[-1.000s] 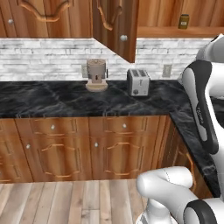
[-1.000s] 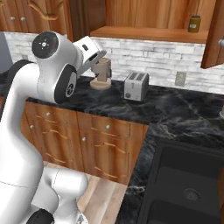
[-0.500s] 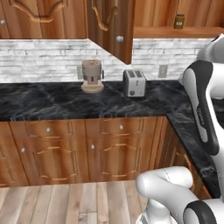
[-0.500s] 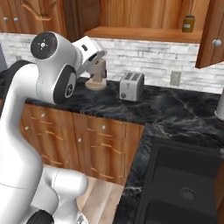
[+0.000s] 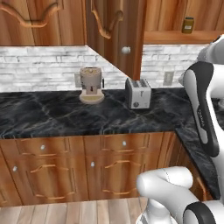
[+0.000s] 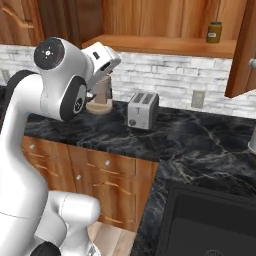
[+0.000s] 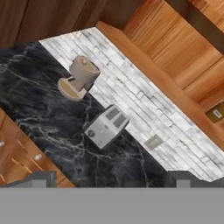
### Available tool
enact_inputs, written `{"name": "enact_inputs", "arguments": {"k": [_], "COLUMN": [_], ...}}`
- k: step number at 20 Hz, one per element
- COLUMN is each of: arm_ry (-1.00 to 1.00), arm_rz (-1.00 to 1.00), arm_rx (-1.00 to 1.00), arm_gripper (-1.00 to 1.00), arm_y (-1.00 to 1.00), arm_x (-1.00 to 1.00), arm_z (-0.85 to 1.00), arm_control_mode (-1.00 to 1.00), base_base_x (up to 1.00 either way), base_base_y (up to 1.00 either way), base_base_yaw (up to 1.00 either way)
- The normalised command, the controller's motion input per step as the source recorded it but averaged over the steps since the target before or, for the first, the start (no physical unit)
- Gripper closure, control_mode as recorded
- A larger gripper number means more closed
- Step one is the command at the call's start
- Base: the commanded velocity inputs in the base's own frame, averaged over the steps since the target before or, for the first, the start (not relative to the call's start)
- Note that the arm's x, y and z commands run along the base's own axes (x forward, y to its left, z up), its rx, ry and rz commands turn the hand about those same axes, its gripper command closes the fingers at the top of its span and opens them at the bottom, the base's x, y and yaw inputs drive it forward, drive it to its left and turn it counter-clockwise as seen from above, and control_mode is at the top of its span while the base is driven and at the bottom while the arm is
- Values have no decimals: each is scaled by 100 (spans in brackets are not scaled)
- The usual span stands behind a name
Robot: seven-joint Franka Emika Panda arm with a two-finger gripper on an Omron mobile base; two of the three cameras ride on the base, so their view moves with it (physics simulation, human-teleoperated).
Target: Open the cabinet. Pick the orange and tangerine from the cabinet and place them into the bowl. Then close the cabinet.
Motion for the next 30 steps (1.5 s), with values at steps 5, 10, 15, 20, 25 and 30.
{"name": "enact_inputs", "arguments": {"k": [5,10,15,20,25,30], "arm_ry": [0,0,-4,-12,-8,0], "arm_rz": [0,0,-1,0,0,0], "arm_rx": [0,0,0,1,3,18], "arm_gripper": [-100,-100,-100,-100,-100,-100], "arm_y": [0,0,-1,-1,22,55], "arm_x": [0,-3,-62,-91,-36,-26], "arm_z": [0,0,22,40,9,1], "arm_control_mode": [100,-100,-100,-100,-100,-100], "base_base_x": [36,-4,0,0,0,0], "base_base_y": [-27,-7,0,0,0,0], "base_base_yaw": [0,0,0,0,0,0]}}
